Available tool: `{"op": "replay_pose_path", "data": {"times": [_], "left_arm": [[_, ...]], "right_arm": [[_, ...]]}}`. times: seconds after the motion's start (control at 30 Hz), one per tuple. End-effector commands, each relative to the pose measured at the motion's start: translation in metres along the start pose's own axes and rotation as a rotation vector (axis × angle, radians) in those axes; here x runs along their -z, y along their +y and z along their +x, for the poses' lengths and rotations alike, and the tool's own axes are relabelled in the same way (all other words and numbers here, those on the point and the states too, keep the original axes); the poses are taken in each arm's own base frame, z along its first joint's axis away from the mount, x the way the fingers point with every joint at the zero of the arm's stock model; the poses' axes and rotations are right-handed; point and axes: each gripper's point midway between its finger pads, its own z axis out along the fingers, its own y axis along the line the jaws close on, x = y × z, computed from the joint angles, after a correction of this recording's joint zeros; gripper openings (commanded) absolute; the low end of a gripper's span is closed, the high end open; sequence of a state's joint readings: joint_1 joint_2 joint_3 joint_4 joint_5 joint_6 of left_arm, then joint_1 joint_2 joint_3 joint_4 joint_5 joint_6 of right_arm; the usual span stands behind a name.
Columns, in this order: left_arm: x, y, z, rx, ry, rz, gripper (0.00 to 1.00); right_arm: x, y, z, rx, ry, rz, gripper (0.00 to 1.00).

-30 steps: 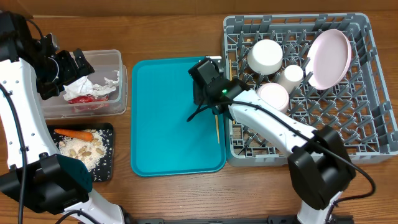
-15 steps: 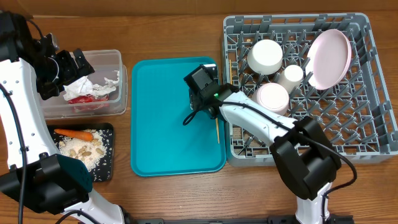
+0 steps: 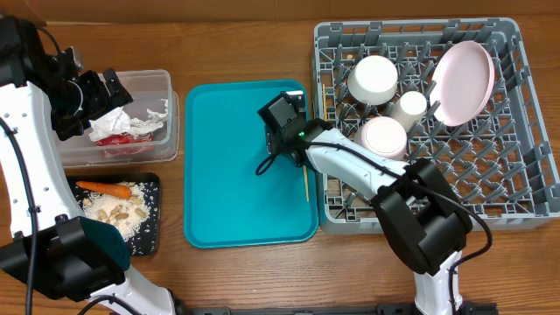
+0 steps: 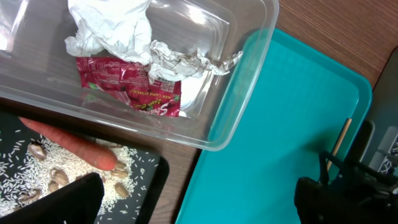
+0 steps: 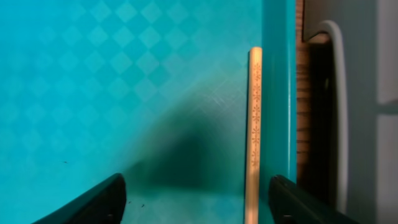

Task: Sort waste into correct bins and load items into the dishwasher
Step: 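Move the right gripper back to the remaining chopstick and grasp it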

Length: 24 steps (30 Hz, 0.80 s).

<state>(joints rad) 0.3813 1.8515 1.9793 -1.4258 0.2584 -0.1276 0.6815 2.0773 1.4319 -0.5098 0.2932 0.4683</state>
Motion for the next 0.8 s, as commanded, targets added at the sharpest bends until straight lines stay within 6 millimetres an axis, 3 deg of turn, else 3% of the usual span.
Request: {"op": "replay_pose_path", "data": {"times": [0.0,0.47,0.77], "left_arm": [[0.012,-0.007,-0.002,-0.004,-0.032,0.02,1.0],[0.012,-0.007,-0.002,-0.004,-0.032,0.02,1.0],[0.012,-0.007,-0.002,-0.004,-0.033,0.02,1.0]], "right_arm": [[-0.005,-0.005,0.001,-0.011,-0.004,0.023,0.79],[-0.007,-0.001,0.003,-0.089,0.007,-0.001,0.8],[-0.027,0.004,0.018,-0.08,0.049,-0.014,0.82]]}}
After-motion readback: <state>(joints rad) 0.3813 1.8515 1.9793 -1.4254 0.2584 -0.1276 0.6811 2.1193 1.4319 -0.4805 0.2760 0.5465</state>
